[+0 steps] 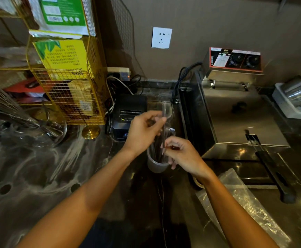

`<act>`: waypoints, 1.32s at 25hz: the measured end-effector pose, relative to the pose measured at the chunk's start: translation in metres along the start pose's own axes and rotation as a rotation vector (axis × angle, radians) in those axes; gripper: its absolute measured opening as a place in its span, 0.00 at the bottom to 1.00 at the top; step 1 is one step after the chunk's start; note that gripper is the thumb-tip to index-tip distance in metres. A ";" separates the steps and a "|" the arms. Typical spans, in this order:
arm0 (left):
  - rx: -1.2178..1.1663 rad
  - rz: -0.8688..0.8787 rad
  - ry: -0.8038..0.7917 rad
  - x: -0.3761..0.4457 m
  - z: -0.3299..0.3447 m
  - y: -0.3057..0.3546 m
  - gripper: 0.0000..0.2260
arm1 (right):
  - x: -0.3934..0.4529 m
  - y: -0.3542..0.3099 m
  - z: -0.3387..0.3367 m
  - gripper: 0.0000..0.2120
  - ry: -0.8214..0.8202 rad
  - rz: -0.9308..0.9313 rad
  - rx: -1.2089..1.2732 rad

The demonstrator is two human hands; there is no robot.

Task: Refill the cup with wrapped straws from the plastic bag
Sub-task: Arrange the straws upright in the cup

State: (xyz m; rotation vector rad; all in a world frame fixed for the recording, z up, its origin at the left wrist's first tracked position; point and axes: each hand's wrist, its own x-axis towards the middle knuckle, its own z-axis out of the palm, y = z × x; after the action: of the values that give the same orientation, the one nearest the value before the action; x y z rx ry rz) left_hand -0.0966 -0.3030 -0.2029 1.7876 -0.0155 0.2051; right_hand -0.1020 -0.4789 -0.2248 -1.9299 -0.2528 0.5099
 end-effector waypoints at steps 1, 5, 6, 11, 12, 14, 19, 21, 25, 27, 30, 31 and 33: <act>-0.037 -0.008 0.002 0.006 0.000 0.001 0.10 | 0.001 0.000 -0.001 0.03 -0.015 -0.008 -0.014; -0.137 -0.095 0.064 0.013 0.000 -0.003 0.07 | 0.002 0.004 -0.011 0.04 -0.108 -0.011 0.088; -0.149 -0.112 0.088 0.011 0.000 -0.005 0.10 | 0.002 0.005 -0.014 0.07 -0.140 -0.007 0.160; -0.173 -0.164 0.180 0.003 -0.002 -0.013 0.22 | -0.004 0.007 -0.027 0.13 -0.211 -0.073 0.557; -0.174 -0.177 0.179 0.002 -0.003 -0.013 0.19 | -0.006 0.006 -0.030 0.14 -0.216 -0.086 0.627; -0.135 -0.184 0.160 -0.004 -0.003 -0.014 0.11 | -0.012 -0.001 -0.036 0.16 -0.208 -0.115 0.730; -0.073 -0.203 0.134 -0.021 0.004 -0.014 0.08 | -0.023 -0.028 -0.049 0.13 -0.077 -0.204 0.697; -0.253 -0.286 0.151 -0.024 0.009 -0.010 0.08 | -0.023 -0.033 -0.053 0.14 -0.014 -0.209 0.552; -0.370 -0.370 0.121 -0.024 0.016 -0.004 0.09 | -0.024 -0.032 -0.054 0.16 -0.064 -0.211 0.276; -0.349 -0.383 0.093 -0.024 0.021 -0.004 0.13 | -0.024 -0.032 -0.049 0.14 -0.119 -0.235 0.240; -0.362 -0.415 0.036 -0.026 0.026 -0.005 0.15 | -0.020 -0.034 -0.040 0.10 -0.056 -0.280 0.183; -0.381 -0.433 0.002 -0.028 0.027 -0.006 0.15 | -0.018 -0.035 -0.037 0.07 -0.005 -0.290 0.180; -0.362 -0.452 -0.031 -0.033 0.025 -0.005 0.13 | -0.010 -0.031 -0.035 0.04 0.139 -0.284 0.196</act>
State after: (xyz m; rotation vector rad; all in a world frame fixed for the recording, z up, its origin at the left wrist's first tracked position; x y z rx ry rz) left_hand -0.1254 -0.3292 -0.2182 1.3902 0.3087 -0.1438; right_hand -0.0925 -0.4991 -0.1821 -1.6950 -0.3664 0.2030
